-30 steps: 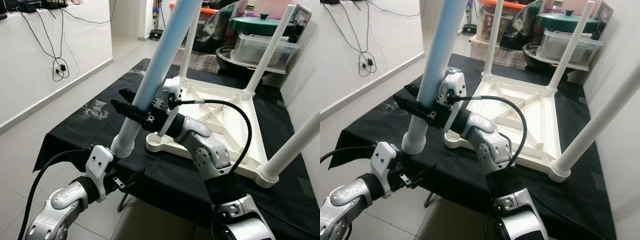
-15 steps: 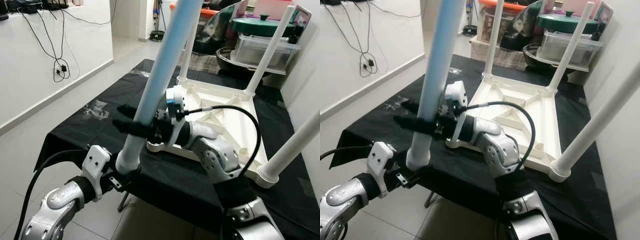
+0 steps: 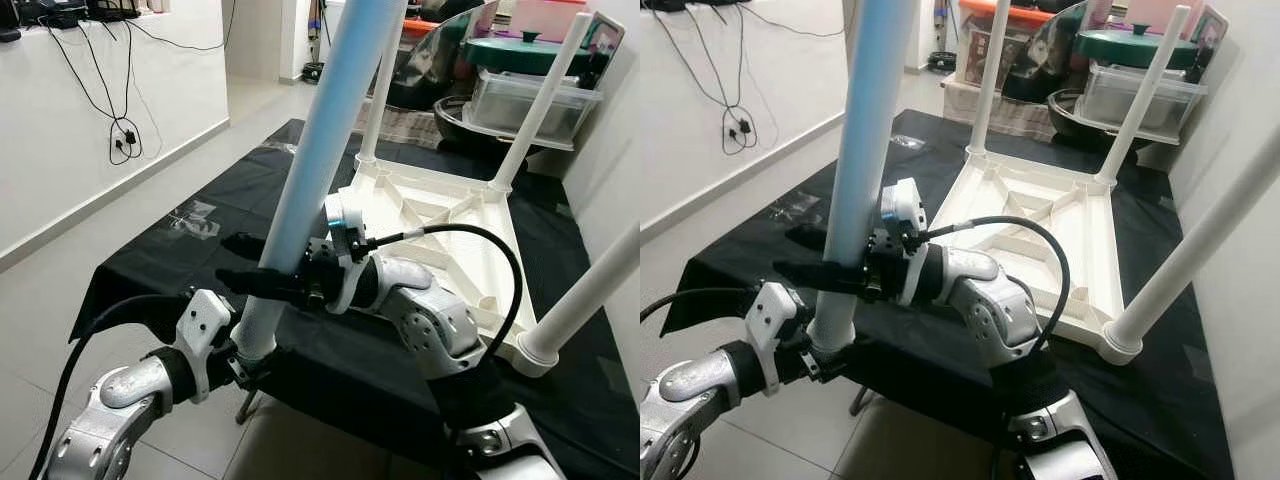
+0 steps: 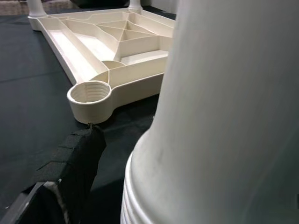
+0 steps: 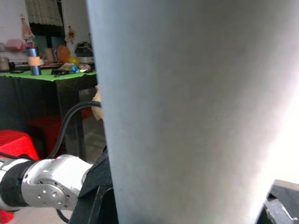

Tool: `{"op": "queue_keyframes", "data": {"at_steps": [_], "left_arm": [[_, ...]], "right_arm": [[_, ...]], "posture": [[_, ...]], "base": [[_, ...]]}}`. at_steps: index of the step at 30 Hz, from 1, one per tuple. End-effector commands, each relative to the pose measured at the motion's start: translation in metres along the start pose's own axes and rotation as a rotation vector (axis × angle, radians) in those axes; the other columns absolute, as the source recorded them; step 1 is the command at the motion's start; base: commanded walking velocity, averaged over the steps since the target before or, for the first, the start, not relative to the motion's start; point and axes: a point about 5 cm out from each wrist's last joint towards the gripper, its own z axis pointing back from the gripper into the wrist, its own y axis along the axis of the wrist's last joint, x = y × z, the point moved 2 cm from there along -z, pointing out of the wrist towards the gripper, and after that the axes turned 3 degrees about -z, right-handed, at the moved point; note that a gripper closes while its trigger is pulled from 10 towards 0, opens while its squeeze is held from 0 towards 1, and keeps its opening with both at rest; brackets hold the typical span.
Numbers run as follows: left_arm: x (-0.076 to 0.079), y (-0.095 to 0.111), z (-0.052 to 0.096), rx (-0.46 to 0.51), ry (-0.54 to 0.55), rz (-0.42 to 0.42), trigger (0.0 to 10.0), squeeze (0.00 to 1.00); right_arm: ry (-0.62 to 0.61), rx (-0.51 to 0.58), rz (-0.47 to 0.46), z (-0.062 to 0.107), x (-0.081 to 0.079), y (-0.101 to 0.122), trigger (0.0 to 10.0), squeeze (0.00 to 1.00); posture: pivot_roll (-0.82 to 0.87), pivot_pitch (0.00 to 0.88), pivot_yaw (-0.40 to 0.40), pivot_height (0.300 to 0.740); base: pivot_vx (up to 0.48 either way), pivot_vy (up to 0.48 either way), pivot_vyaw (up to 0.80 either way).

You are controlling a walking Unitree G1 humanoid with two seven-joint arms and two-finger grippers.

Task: Building children table

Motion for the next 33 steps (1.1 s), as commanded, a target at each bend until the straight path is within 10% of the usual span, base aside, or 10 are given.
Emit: {"op": "queue_keyframes", "data": {"at_steps": [1, 4, 5, 8, 9, 29, 30, 31, 32, 33], "left_arm": [[-0.004, 0.005, -0.001, 0.006, 0.006, -0.043, 10.0, 0.00], [-0.003, 0.000, -0.005, 0.002, -0.007, -0.047, 10.0, 0.00], [-0.002, 0.000, -0.007, 0.007, -0.023, -0.050, 5.8, 0.00], [-0.001, 0.001, -0.007, 0.012, -0.032, -0.050, 5.8, 0.00], [0.000, 0.002, -0.008, 0.025, -0.044, -0.048, 0.0, 0.00], [0.006, 0.001, -0.007, 0.037, -0.083, -0.060, 0.0, 0.00], [0.005, 0.000, -0.008, 0.026, -0.071, -0.067, 3.0, 0.00], [0.004, 0.000, -0.008, 0.019, -0.062, -0.072, 3.0, 0.00], [0.001, -0.002, -0.009, 0.009, -0.040, -0.078, 10.0, 0.00], [-0.001, -0.003, -0.009, 0.002, -0.024, -0.082, 10.0, 0.00]], "right_arm": [[0.058, -0.006, -0.025, -0.004, -0.008, -0.003, 0.0, 0.00], [0.074, -0.002, -0.042, -0.005, -0.010, -0.004, 0.0, 0.00], [0.084, 0.001, -0.049, -0.007, -0.013, -0.006, 0.0, 0.00], [0.087, 0.001, -0.051, -0.007, -0.014, -0.006, 0.0, 0.00], [0.087, 0.005, -0.052, -0.008, -0.014, -0.006, 0.0, 0.00], [-0.003, 0.003, -0.029, -0.011, -0.005, -0.006, 0.0, 0.00], [-0.050, -0.014, -0.026, -0.012, 0.000, -0.008, 8.9, 0.00], [-0.082, -0.026, -0.025, -0.013, 0.004, -0.009, 8.9, 0.00], [-0.123, -0.029, -0.022, -0.013, 0.009, -0.009, 10.0, 0.00], [-0.150, -0.029, -0.019, -0.013, 0.012, -0.010, 10.0, 0.00]], "posture": [[0.09, 0.000, -0.079, 0.740], [0.09, 0.000, -0.084, 0.740], [0.09, 0.000, -0.082, 0.740], [0.09, 0.000, -0.082, 0.740], [0.09, 0.000, -0.081, 0.740], [0.09, 0.000, -0.082, 0.740], [0.09, 0.000, -0.082, 0.740], [0.09, 0.000, -0.082, 0.740], [0.09, 0.000, -0.083, 0.740], [0.09, 0.000, -0.083, 0.740]], "base": [[0.000, 0.000, 0.00], [0.000, 0.000, 0.00], [0.000, 0.000, 0.00], [0.000, 0.000, 0.00], [0.000, 0.000, 0.00], [0.000, 0.000, 0.00], [0.000, 0.000, 0.00], [0.000, 0.000, 0.00], [0.000, 0.000, 0.00], [0.000, 0.000, 0.00]]}}
